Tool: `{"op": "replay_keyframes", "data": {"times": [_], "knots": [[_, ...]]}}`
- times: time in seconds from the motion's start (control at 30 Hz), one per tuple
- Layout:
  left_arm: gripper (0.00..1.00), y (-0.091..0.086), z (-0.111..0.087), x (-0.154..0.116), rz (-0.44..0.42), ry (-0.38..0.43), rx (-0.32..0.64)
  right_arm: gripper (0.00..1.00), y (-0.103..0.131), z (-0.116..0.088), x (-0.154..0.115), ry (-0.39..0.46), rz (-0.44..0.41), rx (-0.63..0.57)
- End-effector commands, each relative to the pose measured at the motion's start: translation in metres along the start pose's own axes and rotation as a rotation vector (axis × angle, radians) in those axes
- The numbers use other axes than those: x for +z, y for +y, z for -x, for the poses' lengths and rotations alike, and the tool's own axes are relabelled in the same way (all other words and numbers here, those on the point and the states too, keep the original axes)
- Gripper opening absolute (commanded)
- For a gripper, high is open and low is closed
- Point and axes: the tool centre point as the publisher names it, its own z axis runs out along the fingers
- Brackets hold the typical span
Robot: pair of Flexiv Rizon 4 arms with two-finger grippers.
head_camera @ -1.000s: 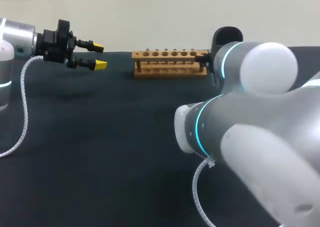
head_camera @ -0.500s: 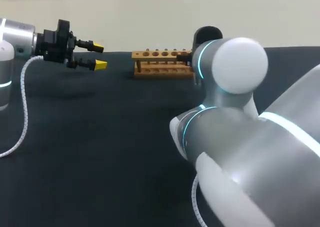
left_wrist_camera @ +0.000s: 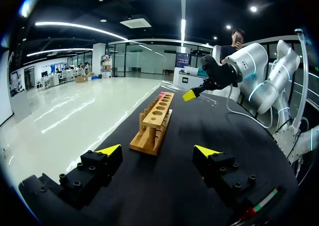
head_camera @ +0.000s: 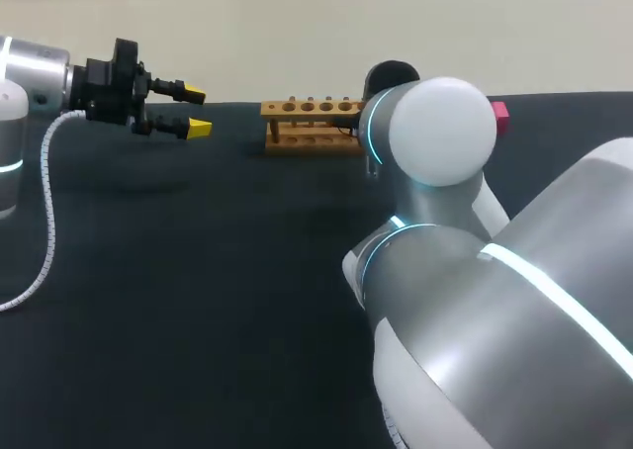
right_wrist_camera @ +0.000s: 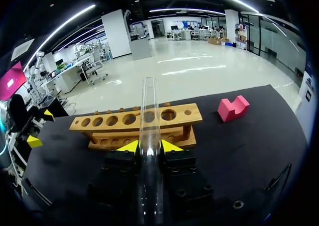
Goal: Grasp the test tube, adjust it, and insert it.
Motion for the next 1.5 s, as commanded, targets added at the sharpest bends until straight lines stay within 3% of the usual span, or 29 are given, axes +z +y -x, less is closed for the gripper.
{"op": "replay_keyframes", "data": {"times": [0.03,0.63,1.5], "knots": [[1.0,-0.002,-0.001,0.0,0.006,-0.003,0.003,0.0,0.002,0.0,0.006,0.0,0.011,0.0],[1.0,-0.002,-0.001,0.0,0.006,-0.003,0.003,0.0,0.003,0.002,0.025,0.023,0.053,-0.02],[1.0,-0.002,-0.001,0.0,0.006,-0.003,0.003,0.0,0.001,-0.009,0.035,0.124,0.076,-0.03]]}}
